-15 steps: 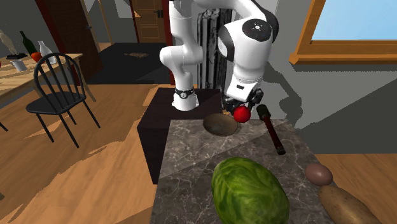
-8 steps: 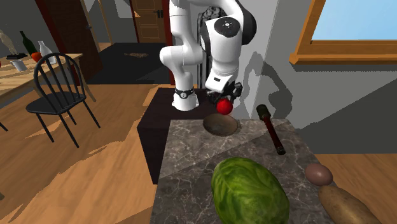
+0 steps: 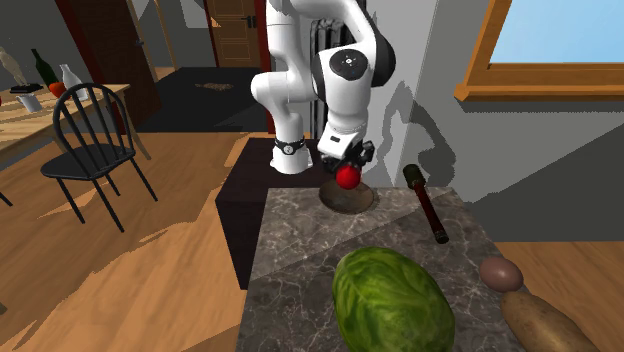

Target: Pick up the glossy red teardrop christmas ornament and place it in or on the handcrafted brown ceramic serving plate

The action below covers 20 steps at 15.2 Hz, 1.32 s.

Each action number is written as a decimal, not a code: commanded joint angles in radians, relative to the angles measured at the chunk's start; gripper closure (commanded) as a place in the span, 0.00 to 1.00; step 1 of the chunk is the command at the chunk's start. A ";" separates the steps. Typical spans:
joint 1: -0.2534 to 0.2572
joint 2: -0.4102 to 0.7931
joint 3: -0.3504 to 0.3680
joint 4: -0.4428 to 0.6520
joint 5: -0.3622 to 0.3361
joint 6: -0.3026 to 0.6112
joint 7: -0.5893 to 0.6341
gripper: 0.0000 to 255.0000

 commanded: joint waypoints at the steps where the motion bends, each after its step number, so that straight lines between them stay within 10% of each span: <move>1: 0.000 0.020 0.002 -0.011 0.000 0.031 -0.003 1.00; 12: 0.001 0.055 0.006 -0.029 0.000 0.084 -0.009 1.00; 13: 0.001 0.055 0.006 -0.029 0.000 0.084 -0.009 0.00; 20: -0.007 0.033 -0.004 0.020 -0.011 0.012 -0.006 0.00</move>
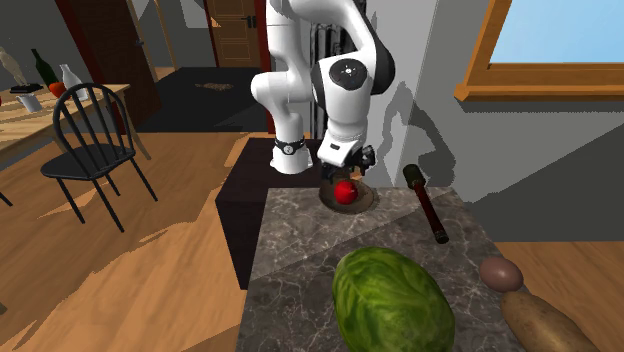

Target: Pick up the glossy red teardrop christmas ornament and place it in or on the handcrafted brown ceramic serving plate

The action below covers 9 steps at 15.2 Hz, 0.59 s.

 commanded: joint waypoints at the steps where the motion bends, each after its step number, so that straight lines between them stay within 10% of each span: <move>1: -0.009 -0.019 -0.010 0.043 -0.011 -0.065 0.001 0.00; 9: -0.012 -0.025 -0.014 0.065 -0.015 -0.092 0.002 0.00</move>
